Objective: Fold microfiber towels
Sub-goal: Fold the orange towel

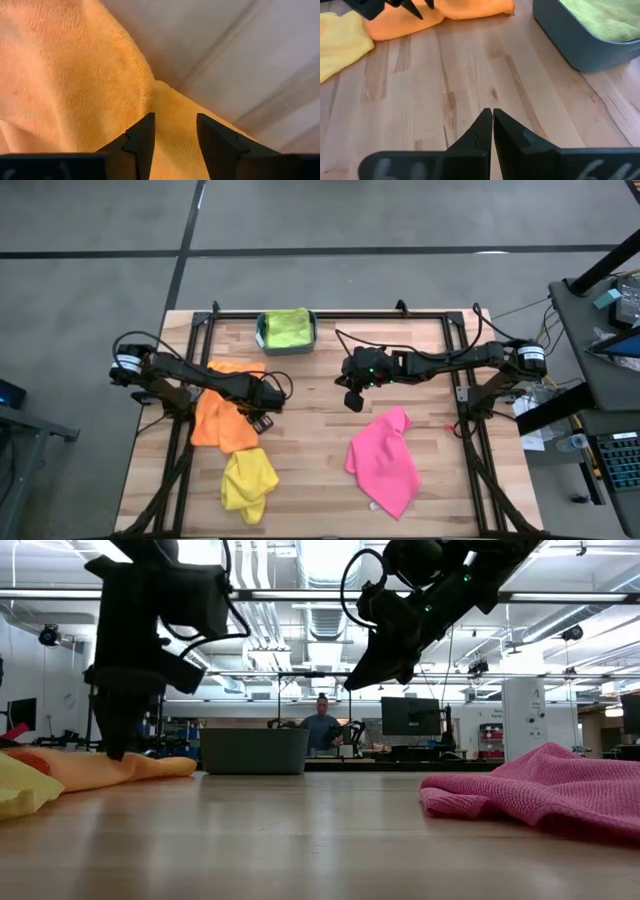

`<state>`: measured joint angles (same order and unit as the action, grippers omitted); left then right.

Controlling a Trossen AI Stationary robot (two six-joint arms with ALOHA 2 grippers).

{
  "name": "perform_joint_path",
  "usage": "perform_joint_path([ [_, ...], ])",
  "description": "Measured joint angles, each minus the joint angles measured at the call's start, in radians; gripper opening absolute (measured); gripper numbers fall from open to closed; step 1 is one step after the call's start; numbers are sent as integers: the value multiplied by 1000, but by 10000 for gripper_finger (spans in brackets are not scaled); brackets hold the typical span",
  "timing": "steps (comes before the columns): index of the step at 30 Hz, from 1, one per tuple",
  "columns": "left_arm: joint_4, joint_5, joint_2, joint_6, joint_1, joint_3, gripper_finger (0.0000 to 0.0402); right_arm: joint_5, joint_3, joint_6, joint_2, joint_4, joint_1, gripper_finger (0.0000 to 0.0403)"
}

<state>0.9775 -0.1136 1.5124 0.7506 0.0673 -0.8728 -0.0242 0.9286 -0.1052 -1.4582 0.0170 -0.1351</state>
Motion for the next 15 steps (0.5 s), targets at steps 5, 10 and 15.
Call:
perform_joint_path([
  [5,-10,-1,16,2,0,23,129,0,0,0,0,-3,0,9],
  [10,-72,-10,30,-26,0,23,117,0,0,1,0,-11,0,9],
  [15,-144,-16,30,-77,0,23,44,0,0,1,0,-17,0,9],
])
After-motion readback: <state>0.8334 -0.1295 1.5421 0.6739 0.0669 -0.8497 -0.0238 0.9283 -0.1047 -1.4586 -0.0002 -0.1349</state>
